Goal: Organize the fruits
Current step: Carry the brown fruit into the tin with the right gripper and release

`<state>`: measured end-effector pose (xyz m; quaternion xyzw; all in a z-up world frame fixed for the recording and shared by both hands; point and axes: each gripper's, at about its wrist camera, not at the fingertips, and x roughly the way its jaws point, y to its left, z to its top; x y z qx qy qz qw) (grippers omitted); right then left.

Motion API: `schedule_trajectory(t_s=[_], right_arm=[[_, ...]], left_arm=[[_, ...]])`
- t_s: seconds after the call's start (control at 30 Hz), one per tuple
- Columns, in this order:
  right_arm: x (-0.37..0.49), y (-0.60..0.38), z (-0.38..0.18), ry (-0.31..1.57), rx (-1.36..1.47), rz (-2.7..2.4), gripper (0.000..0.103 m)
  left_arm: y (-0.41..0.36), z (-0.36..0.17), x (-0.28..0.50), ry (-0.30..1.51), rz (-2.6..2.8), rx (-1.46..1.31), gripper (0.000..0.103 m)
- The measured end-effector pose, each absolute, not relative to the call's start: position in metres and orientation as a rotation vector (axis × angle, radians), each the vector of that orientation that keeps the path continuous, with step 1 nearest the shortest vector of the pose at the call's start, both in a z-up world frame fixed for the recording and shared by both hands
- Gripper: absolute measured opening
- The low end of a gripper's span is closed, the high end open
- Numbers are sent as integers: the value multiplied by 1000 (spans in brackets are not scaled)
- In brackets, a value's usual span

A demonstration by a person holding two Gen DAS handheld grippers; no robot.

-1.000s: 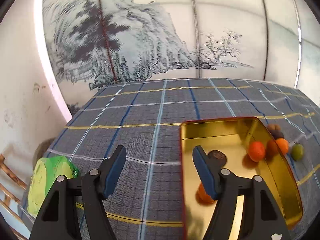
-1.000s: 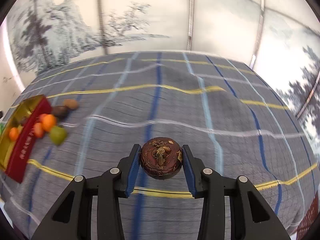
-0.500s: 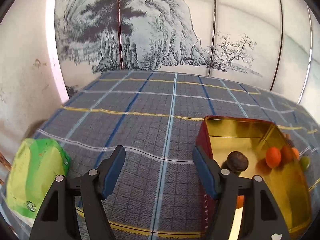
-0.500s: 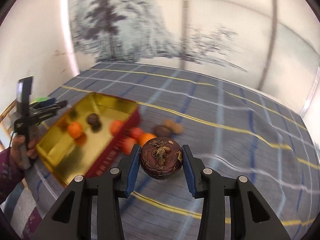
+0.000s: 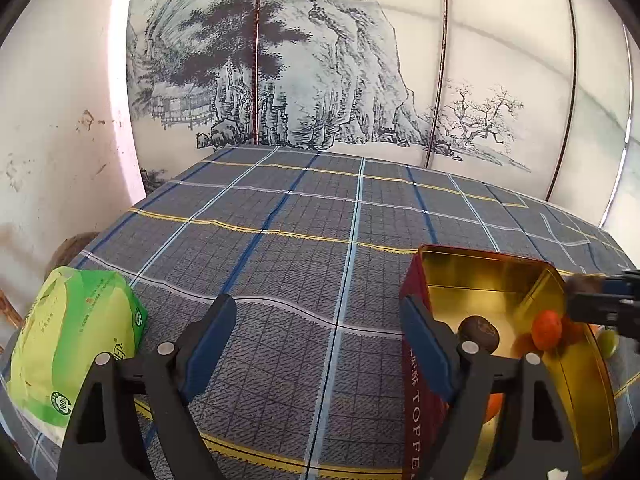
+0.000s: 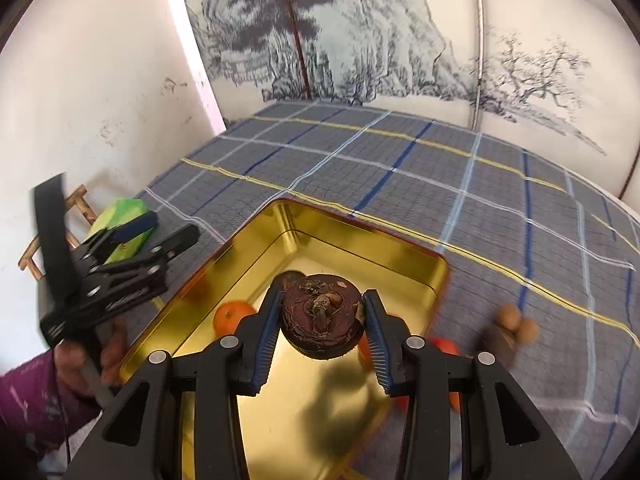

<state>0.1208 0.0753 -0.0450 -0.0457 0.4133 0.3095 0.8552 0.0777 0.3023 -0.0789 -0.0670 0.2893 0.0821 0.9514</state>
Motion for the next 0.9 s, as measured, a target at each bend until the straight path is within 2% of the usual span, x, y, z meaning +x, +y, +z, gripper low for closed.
schedule_trajectory(t_s=[0.33, 0.9], right_arm=[[169, 119, -73, 975, -80, 619, 42], [190, 152, -73, 1017, -70, 580, 42]], left_arm=[[300, -79, 76, 575, 198, -112, 86], [299, -79, 76, 570, 213, -116, 89]])
